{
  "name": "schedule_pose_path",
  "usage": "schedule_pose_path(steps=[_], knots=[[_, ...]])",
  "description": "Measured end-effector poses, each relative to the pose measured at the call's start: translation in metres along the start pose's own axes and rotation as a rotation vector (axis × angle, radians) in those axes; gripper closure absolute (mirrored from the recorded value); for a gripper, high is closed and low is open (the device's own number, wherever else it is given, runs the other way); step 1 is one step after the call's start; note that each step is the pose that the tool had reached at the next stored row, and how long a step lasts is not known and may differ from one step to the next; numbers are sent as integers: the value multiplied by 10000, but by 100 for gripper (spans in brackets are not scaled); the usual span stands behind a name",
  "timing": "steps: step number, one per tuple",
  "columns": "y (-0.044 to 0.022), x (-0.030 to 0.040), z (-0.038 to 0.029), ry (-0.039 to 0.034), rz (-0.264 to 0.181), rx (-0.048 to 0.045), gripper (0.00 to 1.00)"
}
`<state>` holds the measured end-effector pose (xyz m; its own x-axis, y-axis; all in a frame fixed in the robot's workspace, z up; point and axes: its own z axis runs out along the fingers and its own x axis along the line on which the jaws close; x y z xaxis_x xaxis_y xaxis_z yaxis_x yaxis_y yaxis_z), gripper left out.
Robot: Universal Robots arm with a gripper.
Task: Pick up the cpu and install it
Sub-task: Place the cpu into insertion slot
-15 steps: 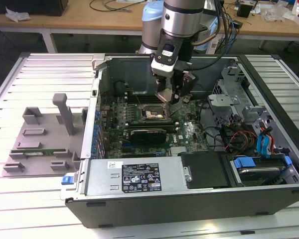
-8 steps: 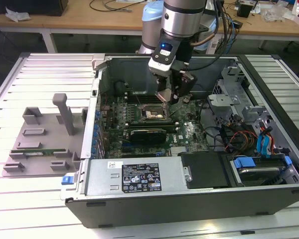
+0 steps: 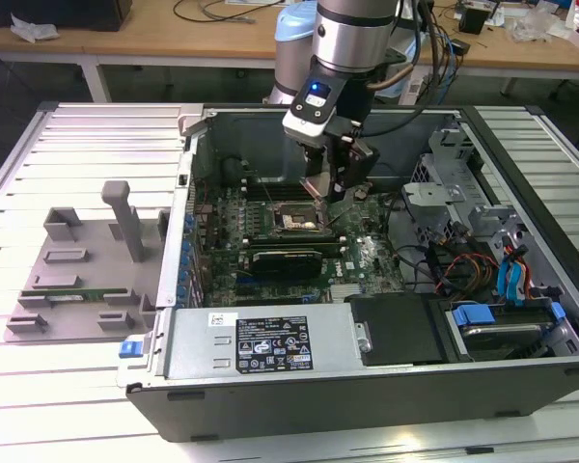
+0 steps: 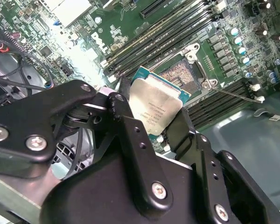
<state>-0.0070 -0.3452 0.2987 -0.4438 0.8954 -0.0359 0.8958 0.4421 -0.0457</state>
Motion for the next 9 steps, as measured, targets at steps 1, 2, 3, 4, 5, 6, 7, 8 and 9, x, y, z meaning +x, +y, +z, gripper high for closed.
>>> schedule_pose_path(steps=[1,2,3,4,5,6,7,8,9], knots=[[0,0,0,1,60,3,45],[0,0,0,4,121,5,45],[0,0,0,7,196,8,45],[0,0,0,11,281,11,45],[0,0,1,14,366,14,45],[0,0,1,12,542,25,45],[0,0,1,2,626,35,45],[0,0,1,-7,689,42,45],[0,0,1,-15,753,51,45]])
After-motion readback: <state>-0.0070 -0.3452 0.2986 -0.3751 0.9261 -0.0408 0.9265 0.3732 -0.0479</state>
